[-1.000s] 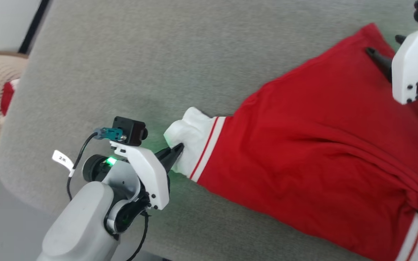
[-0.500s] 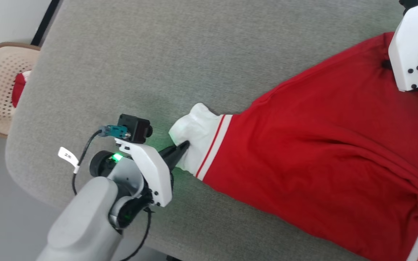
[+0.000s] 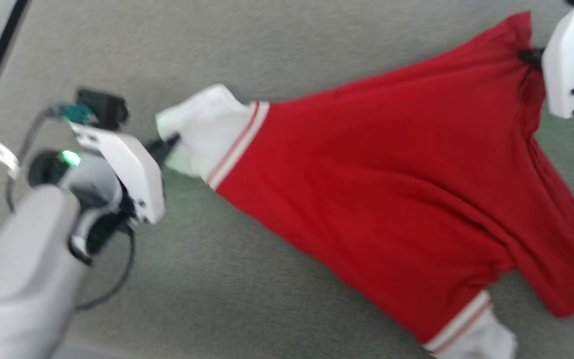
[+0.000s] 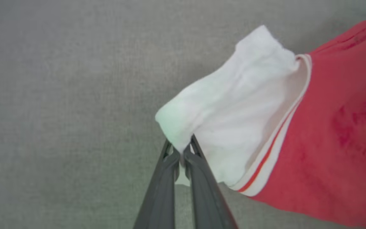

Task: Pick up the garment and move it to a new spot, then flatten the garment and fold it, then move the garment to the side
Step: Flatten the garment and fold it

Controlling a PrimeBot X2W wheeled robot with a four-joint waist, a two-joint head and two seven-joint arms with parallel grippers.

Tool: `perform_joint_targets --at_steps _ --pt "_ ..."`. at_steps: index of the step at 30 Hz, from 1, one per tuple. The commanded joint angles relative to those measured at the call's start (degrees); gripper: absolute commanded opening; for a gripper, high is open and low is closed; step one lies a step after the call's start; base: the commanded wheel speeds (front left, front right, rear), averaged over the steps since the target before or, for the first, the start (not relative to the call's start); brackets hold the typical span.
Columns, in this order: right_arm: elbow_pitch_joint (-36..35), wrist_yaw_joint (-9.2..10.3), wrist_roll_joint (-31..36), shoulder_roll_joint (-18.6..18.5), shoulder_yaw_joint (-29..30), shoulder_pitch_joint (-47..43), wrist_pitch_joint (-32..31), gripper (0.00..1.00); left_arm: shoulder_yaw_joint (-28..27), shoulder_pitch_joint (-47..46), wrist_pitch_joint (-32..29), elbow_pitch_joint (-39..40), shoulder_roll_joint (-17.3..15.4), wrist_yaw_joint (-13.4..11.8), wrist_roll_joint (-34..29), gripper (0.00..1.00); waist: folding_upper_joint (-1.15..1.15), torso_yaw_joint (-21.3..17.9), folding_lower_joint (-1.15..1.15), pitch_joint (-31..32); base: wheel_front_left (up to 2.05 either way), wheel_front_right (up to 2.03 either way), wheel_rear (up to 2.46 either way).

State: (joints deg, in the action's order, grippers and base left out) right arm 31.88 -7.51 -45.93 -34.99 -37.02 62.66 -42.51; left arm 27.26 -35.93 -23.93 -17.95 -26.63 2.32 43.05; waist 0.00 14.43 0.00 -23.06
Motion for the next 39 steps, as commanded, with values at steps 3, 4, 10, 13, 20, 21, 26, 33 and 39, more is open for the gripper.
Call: perform_joint_targets --at_steps 3,4,10,13,20,21,26,33,39 --pt "-4.32 0.04 -0.47 -3.20 2.94 -1.16 2.36 0.00 -1.53 -6.26 -3.95 1.08 -4.06 -0.43 -0.98 0.00 0.00 -5.23 0.00 3.26 0.00 0.00 0.00" --pt "-4.32 0.04 -0.47 -3.20 2.94 -1.16 2.36 0.00 -1.53 -6.26 -3.95 1.08 -4.06 -0.43 -0.98 0.00 0.00 -5.23 0.00 3.26 0.00 0.00 0.00" --pt "-8.30 0.11 0.20 -3.82 7.49 -1.19 3.85 0.00 -2.37 -14.38 -9.21 1.68 -7.25 -0.14 -1.69 0.00 0.00 -8.72 0.00 5.38 0.00 0.00 0.00" --pt "-9.68 0.17 0.55 -3.57 9.83 -1.16 4.21 0.00 -2.34 -18.34 -11.32 1.50 -8.01 0.08 -2.24 0.00 0.00 -9.92 0.00 6.30 0.00 0.00 0.00" --pt "-12.09 0.17 2.85 -1.98 15.27 -0.23 3.83 0.00 -2.12 -26.14 -13.73 -0.95 -8.01 0.78 -3.11 0.00 0.00 -12.01 0.00 7.93 0.00 0.00 0.00" --pt "-12.19 0.17 3.44 -1.61 16.10 -0.05 3.90 0.00 -2.11 -27.22 -13.77 -1.57 -7.85 0.78 -3.39 0.00 0.00 -12.19 0.00 8.03 0.00 0.00 0.00" --pt "-12.48 0.17 6.90 0.45 18.86 1.14 4.90 0.00 -1.74 -32.66 -11.71 -5.48 -6.85 1.43 -4.65 0.00 0.00 -13.13 0.00 7.82 0.00 0.00 0.00" --pt "-9.09 0.17 13.58 4.85 21.78 5.97 10.51 0.00 -1.58 -42.64 -4.05 -13.37 -4.46 1.25 -8.71 0.00 0.00 -14.21 0.00 4.44 0.00 0.00 0.00" --pt "-1.20 0.18 22.08 9.30 24.39 13.21 20.19 0.00 -1.46 -53.12 7.45 -20.88 -2.71 -0.25 -14.14 0.00 0.00 -15.09 0.00 0.16 0.00 0.00 0.00"
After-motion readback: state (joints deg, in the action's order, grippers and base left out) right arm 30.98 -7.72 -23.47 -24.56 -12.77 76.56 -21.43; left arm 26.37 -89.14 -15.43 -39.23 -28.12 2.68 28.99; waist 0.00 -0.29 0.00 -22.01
